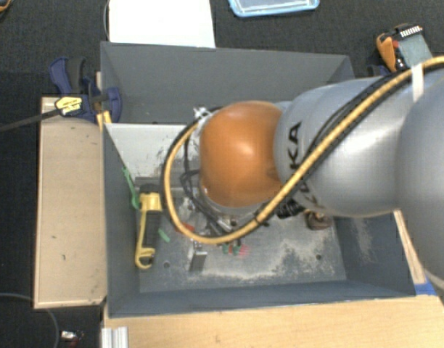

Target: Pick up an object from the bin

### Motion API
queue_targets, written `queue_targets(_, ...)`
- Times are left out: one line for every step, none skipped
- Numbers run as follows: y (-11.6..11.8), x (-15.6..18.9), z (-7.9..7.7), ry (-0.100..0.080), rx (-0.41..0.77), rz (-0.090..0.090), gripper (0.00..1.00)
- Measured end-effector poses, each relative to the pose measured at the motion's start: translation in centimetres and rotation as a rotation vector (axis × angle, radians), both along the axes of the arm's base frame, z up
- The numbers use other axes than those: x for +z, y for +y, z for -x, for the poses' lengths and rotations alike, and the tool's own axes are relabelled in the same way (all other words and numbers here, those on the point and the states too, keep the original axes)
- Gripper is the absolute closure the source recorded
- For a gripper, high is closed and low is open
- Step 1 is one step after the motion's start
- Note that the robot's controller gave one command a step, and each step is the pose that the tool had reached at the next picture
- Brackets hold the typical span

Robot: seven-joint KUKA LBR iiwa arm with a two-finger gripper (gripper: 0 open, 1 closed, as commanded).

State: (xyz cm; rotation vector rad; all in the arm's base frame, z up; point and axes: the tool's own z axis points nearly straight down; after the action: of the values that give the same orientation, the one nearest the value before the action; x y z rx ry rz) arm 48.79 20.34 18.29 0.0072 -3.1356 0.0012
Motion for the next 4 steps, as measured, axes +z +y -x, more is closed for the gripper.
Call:
queue_targets(-0.1, 0.4, -0.2, -0.008, -0.006, -0.002, 0.0)
queue_targets(-4.9, -7.8, -2.6, -0.012, 0.068, -0.003, 0.0)
queue_targets(-6.9, -11.3, -4.6, -0.016, 0.009, -0.008, 0.0)
queue_targets(-6.5, -11.2, -2.3, -0.009, -0.06, -0.003, 0.0)
